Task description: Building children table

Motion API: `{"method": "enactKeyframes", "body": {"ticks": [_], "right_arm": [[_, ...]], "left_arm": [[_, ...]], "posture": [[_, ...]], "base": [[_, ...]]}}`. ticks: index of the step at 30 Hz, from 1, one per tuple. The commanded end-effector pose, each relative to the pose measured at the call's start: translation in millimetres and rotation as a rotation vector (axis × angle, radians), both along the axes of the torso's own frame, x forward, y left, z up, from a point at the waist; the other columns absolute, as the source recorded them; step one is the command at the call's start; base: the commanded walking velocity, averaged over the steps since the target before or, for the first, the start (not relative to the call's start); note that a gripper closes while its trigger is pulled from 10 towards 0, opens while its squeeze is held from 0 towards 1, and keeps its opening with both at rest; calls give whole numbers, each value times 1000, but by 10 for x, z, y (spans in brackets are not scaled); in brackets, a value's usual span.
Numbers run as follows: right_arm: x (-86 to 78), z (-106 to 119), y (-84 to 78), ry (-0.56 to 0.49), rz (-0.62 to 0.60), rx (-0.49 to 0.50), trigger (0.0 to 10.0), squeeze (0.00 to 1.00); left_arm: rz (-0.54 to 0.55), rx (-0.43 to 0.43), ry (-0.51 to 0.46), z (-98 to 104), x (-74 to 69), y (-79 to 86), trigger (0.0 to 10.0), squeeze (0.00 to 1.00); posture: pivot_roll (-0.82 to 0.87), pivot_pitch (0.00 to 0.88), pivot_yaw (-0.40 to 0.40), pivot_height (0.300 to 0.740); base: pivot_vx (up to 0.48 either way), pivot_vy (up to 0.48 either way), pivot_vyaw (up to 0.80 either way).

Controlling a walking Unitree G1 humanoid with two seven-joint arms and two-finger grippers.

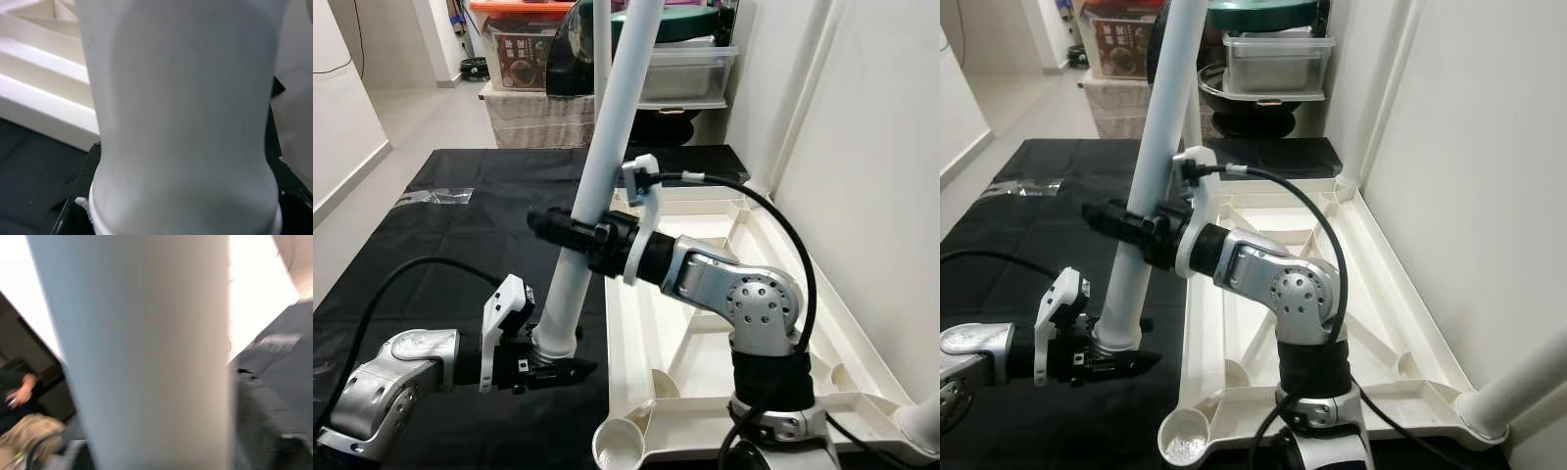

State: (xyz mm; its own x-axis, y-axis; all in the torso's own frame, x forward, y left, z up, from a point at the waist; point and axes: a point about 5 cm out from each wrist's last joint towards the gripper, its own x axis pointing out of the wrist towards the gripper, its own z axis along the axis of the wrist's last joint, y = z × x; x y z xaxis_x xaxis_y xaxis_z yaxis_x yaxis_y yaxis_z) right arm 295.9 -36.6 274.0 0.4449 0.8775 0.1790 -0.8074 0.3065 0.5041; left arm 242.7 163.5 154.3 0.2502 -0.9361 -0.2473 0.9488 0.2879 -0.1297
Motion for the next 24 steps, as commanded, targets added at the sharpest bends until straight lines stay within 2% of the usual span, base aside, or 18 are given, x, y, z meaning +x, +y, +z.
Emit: {"method": "enactKeyframes", "body": {"ticks": [1, 2, 3, 6, 7, 8, 17, 21, 22, 24], "right_arm": [[-10, 20, 33, -6, 12, 3, 10000, 537], [-19, 21, 40, -7, 19, -6, 10000, 537], [-23, 20, 44, -12, 17, -13, 10000, 0], [-25, 20, 43, -10, 19, -11, 10000, 0], [-36, 40, 38, -11, 32, 23, 3451, 0], [-48, 54, 32, -12, 40, 46, 0, 0], [-89, 34, 26, 7, 60, 66, 0, 0], [-162, 28, 43, -2, 103, 75, 0, 0], [-166, 26, 42, -3, 103, 75, 0, 0], [-166, 27, 36, -5, 101, 77, 0, 0]], "left_arm": [[-57, 6, -13, -2, -39, -63, 10000, 0], [-58, 6, -13, -3, -40, -61, 10000, 0], [-58, 7, -13, -4, -40, -60, 10000, 0], [-59, 7, -14, -5, -42, -61, 10000, 0], [-60, 6, -13, -5, -43, -64, 10000, 0], [-60, 6, -14, -7, -44, -65, 10000, 0], [-60, 9, -18, -11, -34, -57, 10000, 0], [-61, 13, -23, 4, -20, -33, 10000, 0], [-58, 14, -33, 10, -12, -29, 10000, 537], [-49, 13, -48, 19, 0, -22, 10000, 537]], "posture": [[18, 0, -54, 740], [18, 0, -54, 740], [18, 0, -54, 740], [17, 0, -55, 740], [15, 0, -54, 740], [15, 0, -54, 740], [12, 0, -51, 740], [14, 0, -50, 740], [14, 0, -49, 740], [14, 0, -49, 740]], "base": [[0, 0, 0], [0, 0, 0], [0, 0, 0], [0, 0, 0], [0, 0, 0], [0, 0, 0], [0, 0, 0], [0, 0, 0], [0, 0, 0], [0, 0, 0]]}}
